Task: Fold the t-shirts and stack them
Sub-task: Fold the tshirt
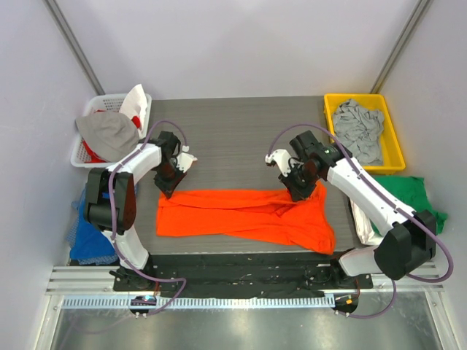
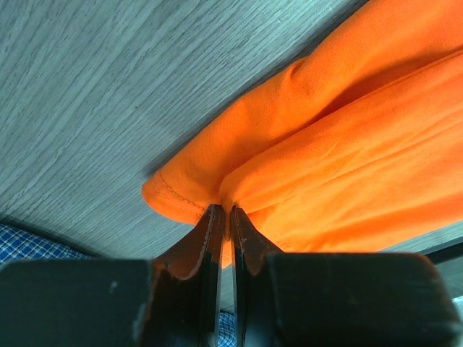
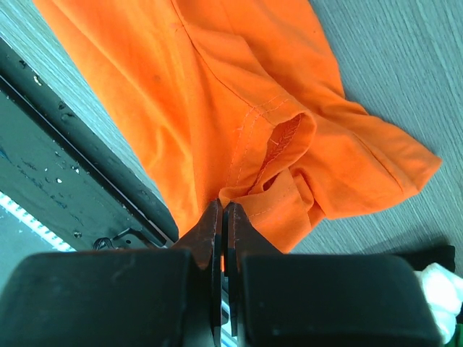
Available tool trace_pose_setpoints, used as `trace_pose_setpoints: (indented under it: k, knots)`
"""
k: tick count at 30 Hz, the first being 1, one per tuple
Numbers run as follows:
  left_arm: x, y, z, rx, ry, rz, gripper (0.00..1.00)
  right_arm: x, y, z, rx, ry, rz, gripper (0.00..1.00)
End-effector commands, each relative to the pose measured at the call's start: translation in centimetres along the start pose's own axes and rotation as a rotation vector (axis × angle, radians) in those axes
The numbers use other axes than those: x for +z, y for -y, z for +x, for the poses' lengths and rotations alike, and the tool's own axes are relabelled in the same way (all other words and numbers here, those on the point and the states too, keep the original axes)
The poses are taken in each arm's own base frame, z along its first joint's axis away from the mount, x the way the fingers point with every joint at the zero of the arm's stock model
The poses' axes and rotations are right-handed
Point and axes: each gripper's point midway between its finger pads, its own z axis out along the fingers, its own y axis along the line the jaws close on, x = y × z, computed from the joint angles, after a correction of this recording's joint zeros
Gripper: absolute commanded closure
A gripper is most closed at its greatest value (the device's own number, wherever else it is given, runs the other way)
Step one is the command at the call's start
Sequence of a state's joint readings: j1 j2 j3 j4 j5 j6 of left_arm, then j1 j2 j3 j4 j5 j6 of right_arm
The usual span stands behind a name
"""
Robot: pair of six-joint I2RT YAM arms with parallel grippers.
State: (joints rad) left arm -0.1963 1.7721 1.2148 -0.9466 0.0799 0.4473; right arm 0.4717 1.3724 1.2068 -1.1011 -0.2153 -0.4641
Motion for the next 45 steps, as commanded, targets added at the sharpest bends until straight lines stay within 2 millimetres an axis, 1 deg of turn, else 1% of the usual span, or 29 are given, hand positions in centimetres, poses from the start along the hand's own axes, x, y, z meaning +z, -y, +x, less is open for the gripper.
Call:
trace_pose_setpoints:
  k: [1, 5, 13, 17, 21, 23, 25, 26, 28, 29, 30, 32, 36, 39, 42, 45]
  knots:
    - [-0.5, 0.1, -0.3, 0.005, 0.019, -0.005, 0.87, -0.9, -0.4, -0.3, -0.003, 0.009, 0.006, 0.99]
    - [-0.5, 0.1, -0.3, 0.004, 0.019, -0.003, 0.88, -0.6, -0.8, 0.5, 0.001, -0.003, -0.004, 0.99]
    - [-0.5, 0.2, -0.4, 0.005, 0.020, 0.000, 0.88, 1.5, -2.1, 2.9, 0.014, -0.060, -0.061, 0.99]
    - [-0.5, 0.2, -0.3, 0.002, 0.018, 0.001, 0.88, 1.8, -2.0, 2.9, 0.011, -0.060, -0.060, 0.99]
    - [-0.5, 0.2, -0.3, 0.005, 0.015, 0.002, 0.88, 2.3, -1.7, 3.3, 0.003, -0.085, -0.058, 0.98]
    - [-0.5, 0.1, -0.3, 0.007, 0.016, -0.007, 0.88, 2.5, -1.8, 3.4, 0.001, -0.100, -0.069, 0.90]
    - [-0.5, -0.2, -0.2, 0.008, 0.011, -0.019, 0.88, 2.6, -2.1, 3.5, -0.012, -0.106, -0.086, 0.87]
    - [-0.5, -0.3, -0.2, 0.008, 0.010, -0.024, 0.88, 2.6, -2.5, 3.8, -0.014, -0.129, -0.105, 0.79]
    - [-0.5, -0.3, -0.3, 0.011, 0.010, -0.024, 0.88, 2.6, -2.7, 4.2, -0.018, -0.150, -0.116, 0.74]
    - [-0.5, -0.4, -0.4, 0.008, 0.012, -0.024, 0.88, 2.6, -2.8, 4.6, -0.023, -0.164, -0.122, 0.68]
    - [-0.6, -0.3, -0.5, 0.008, 0.013, -0.022, 0.88, 2.6, -3.0, 4.7, -0.026, -0.167, -0.130, 0.66]
    - [-0.6, -0.3, -0.7, 0.007, 0.013, -0.015, 0.88, 2.5, -3.4, 5.0, -0.034, -0.178, -0.142, 0.56]
    - [-0.8, -0.3, -1.0, 0.003, 0.021, -0.013, 0.88, 2.0, -2.6, 4.6, -0.041, -0.149, -0.085, 0.55]
    - [-0.8, -0.2, -1.1, 0.000, 0.024, -0.004, 0.88, 2.2, -2.1, 4.1, -0.050, -0.135, -0.062, 0.55]
    - [-0.7, -0.1, -0.9, -0.001, 0.021, -0.003, 0.88, 3.1, -1.6, 4.2, -0.051, -0.148, -0.053, 0.55]
    - [-0.5, 0.0, -0.7, -0.002, 0.018, -0.002, 0.88, 3.9, -1.2, 3.9, -0.054, -0.143, -0.044, 0.54]
